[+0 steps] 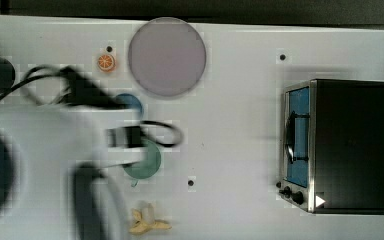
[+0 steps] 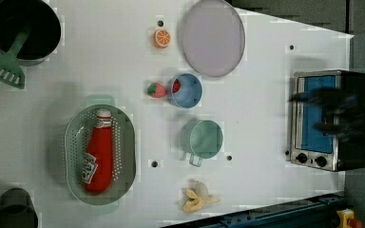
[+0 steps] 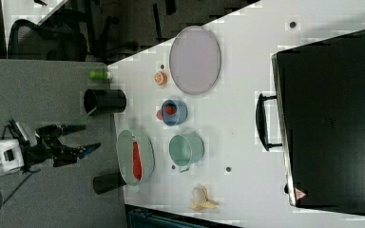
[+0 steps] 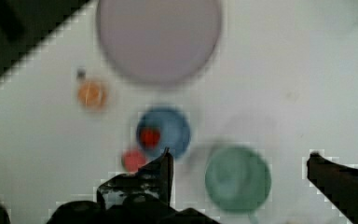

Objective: Pick Ketchup from the table and place it in strainer.

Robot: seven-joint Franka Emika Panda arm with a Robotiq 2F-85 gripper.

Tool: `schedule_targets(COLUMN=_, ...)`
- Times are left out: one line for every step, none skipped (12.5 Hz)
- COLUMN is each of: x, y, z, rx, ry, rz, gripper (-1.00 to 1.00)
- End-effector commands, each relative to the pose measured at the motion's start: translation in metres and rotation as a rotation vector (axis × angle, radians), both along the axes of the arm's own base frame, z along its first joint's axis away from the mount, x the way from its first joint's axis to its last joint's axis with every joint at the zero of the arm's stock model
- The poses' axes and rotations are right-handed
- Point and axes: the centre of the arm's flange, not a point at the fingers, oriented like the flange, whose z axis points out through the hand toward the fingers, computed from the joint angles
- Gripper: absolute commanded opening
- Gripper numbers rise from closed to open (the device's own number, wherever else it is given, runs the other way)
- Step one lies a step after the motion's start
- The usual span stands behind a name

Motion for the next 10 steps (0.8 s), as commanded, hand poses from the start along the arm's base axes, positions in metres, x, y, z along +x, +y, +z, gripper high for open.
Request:
schedule_targets(x=0.014, y=-0.109, z=-0.018, rx=0.014, ry=0.086, rz=-0.157, gripper=1.00)
schedule_targets(x=0.011, y=-0.126, z=-0.011, rx=0.020, ry=0.074, rz=-0.188, gripper=1.00)
schedule_targets(x=0.006, y=-0.138, z=-0.007, rx=0.023, ry=0.086, rz=-0.212, gripper=1.00)
schedule_targets(x=0.000, y=-0.145, z=-0.006, rx=0.022, ry=0.111, rz=-0.227, gripper=1.00)
schedule_targets(x=-0.006, y=-0.149, z=-0.005, rx=0.022, ry=0.141, rz=-0.238, gripper=1.00)
schedule_targets(x=-0.008, y=-0.149, z=-0.001, rx=0.027, ry=0.140, rz=-0.239, gripper=1.00)
schedule_targets(x=-0.008, y=-0.148, z=0.000, rx=0.027, ry=0.136, rz=-0.239, gripper=1.00)
schedule_targets(x=-0.008, y=-0.148, z=0.001, rx=0.027, ry=0.135, rz=-0.238, gripper=1.00)
schedule_targets(x=-0.009, y=-0.149, z=0.000, rx=0.027, ry=0.136, rz=-0.240, gripper=1.00)
schedule_targets(x=-0.008, y=-0.150, z=-0.001, rx=0.028, ry=0.137, rz=-0.241, gripper=1.00)
